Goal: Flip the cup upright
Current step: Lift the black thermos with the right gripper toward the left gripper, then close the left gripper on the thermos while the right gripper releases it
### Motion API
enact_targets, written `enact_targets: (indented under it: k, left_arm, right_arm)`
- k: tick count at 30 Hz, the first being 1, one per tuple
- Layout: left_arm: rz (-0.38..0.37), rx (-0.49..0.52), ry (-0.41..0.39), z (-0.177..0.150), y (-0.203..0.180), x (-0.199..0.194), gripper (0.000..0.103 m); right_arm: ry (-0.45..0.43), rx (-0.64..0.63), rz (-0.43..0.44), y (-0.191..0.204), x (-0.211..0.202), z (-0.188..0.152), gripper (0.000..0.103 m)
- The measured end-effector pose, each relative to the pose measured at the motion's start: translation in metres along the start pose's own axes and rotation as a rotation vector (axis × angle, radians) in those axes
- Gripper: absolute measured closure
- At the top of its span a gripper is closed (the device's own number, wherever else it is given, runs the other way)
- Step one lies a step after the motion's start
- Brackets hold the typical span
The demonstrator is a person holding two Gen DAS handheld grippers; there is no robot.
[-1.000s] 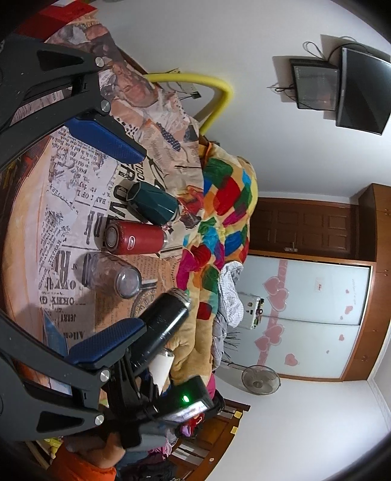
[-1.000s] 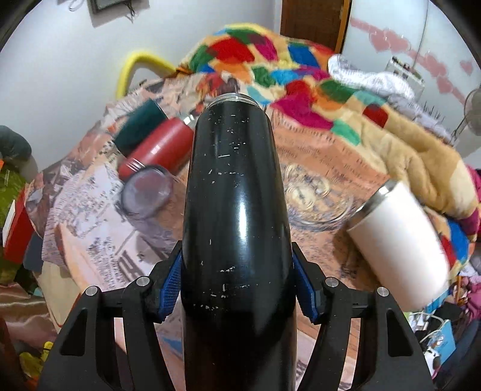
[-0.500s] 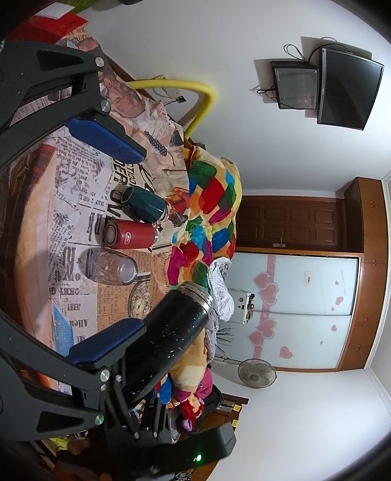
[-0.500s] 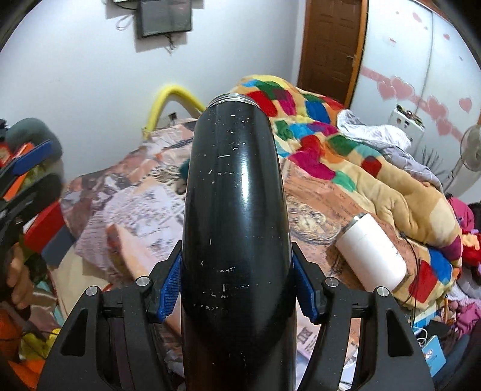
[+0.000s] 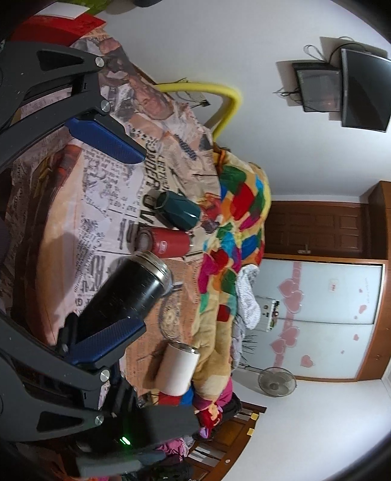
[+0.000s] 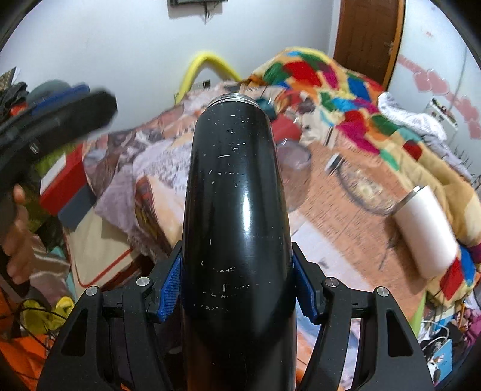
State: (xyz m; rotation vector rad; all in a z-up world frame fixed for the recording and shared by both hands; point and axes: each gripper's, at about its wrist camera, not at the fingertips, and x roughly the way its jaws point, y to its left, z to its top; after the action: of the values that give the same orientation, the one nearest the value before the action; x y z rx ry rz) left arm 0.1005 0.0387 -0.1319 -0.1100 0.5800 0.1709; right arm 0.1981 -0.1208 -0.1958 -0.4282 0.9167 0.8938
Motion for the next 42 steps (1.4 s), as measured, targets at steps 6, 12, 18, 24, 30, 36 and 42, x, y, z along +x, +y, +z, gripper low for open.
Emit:
enact_targets:
  k: [6, 12, 18, 24, 30, 36, 42]
  left_arm:
    - [-0.008, -0.034, 0.094, -0.013, 0.008, 0.032, 0.000]
    - [-0.022, -0.085, 0.195, -0.029, 0.018, 0.061, 0.000]
    - [-0.023, -0.110, 0.268, -0.038, 0.023, 0.082, 0.002]
    - [-0.058, -0.177, 0.340, -0.045, 0.031, 0.099, 0.005]
    - [-0.086, -0.239, 0.384, -0.050, 0.033, 0.106, 0.010]
    - [-0.156, -0.267, 0.468, -0.062, 0.015, 0.118, 0.016]
    - [-0.201, -0.322, 0.507, -0.066, -0.003, 0.127, 0.016]
  right_arm:
    - [0.091, -0.025, 0.028, -0.003, 0.052, -0.010, 0.041]
    - [0.140, -0.080, 0.031, 0.015, 0.069, -0.020, 0.041]
    - [0.157, -0.100, 0.031, 0.015, 0.078, -0.021, 0.041]
    - [0.169, -0.080, 0.032, 0.012, 0.079, -0.021, 0.041]
    - [0.147, -0.060, 0.036, 0.012, 0.063, -0.025, 0.040]
    - [0.079, -0.006, -0.017, 0.002, 0.021, -0.035, 0.036]
    - [-0.034, 0.088, -0.145, -0.022, -0.032, -0.049, 0.021]
